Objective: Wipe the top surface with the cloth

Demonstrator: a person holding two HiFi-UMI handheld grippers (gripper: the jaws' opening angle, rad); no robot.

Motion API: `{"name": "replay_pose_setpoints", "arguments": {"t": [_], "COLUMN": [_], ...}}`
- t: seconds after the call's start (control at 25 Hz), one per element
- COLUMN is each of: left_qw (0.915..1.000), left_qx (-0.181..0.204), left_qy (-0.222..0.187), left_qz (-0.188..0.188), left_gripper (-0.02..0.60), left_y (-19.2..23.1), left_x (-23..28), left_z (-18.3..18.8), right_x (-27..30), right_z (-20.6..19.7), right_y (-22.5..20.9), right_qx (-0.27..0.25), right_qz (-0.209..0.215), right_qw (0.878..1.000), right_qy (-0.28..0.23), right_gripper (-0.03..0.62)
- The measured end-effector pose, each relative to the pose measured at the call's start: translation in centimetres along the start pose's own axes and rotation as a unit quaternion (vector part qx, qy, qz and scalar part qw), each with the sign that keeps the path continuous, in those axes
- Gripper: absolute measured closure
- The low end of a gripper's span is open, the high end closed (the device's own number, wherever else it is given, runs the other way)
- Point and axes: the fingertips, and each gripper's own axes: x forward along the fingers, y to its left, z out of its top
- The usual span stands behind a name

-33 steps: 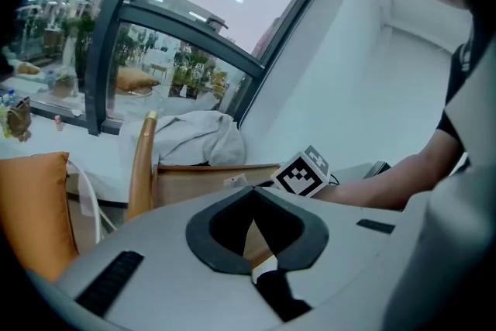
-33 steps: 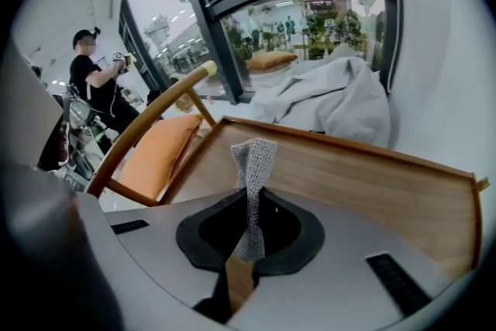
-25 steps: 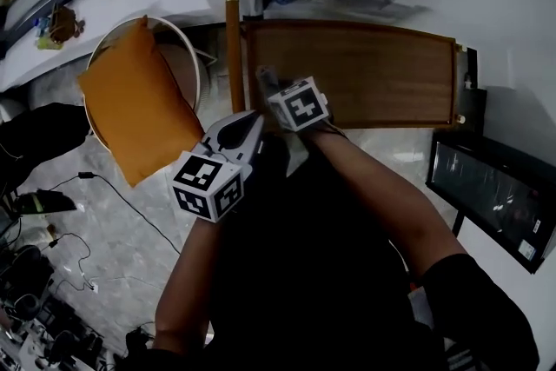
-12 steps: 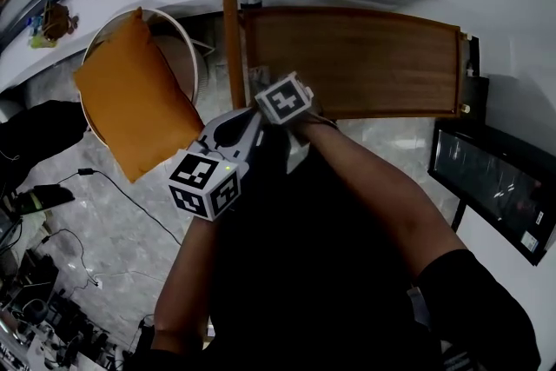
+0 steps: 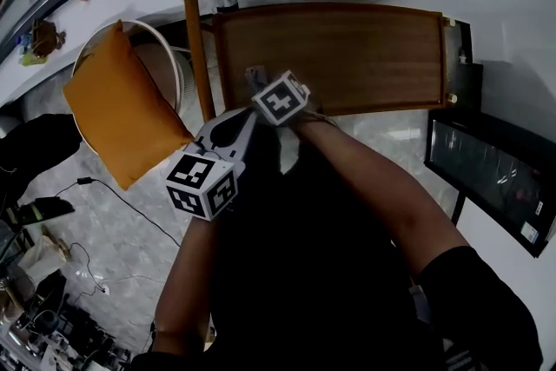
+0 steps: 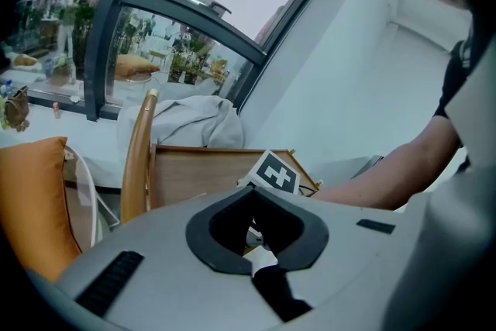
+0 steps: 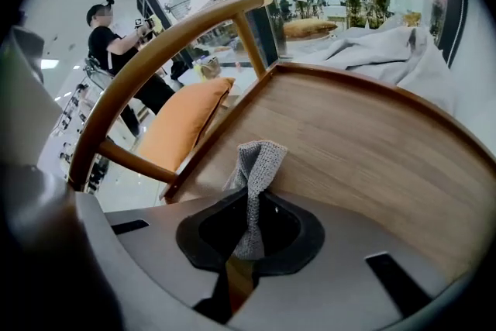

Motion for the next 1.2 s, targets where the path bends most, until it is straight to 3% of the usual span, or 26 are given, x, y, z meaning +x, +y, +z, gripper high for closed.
{"name": "replay_pose_setpoints", "arguments": {"t": [0.64,1.2], "left_qw": [0.9978,0.9923], "left_qx": [0.028,0.046], "left_qy": [0.031,0.048], "left_qz": [-0.051,-0.104], "left_gripper": [0.57,0.57], "left_y": [-8.6,-16.6], "left_x": [9.8,18.7], "left_z": [1.0,0.9], "right_x": [-8.5,-17.1], "right_z": [-9.2,-17.7], "right_y": [-14.5,-28.1], "right_qx": [0.05,0.116], "right_qz": [-0.063,-0.152], "right_qw": [0.997,0.981], "right_qy": [-0.004,-0.009], "right_gripper": [0.56,0.56]}}
